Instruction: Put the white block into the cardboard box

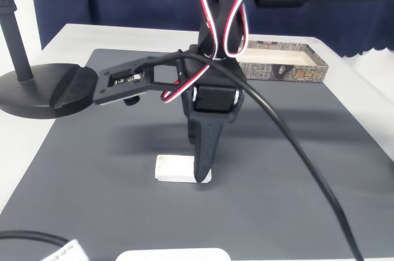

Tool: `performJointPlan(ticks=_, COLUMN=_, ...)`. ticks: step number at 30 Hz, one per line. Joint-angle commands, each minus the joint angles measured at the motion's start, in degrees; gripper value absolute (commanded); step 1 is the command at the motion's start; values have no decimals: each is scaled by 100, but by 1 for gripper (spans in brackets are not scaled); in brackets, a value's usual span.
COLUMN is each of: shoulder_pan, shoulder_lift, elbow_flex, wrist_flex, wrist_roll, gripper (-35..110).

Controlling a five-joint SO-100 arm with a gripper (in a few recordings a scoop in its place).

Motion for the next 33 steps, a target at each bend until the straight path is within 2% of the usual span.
performJointPlan(ticks=1, shoulder_pan=0, shoulder_lift=26, elbow_flex=-167, wrist_flex=-70, wrist_roll=-97, gripper=33)
performJointPlan(ticks=33, shoulder_pan=-26, shoulder_lift=-220, elbow_flex=-343, wrist_flex=-352, wrist_roll=-123, gripper=30)
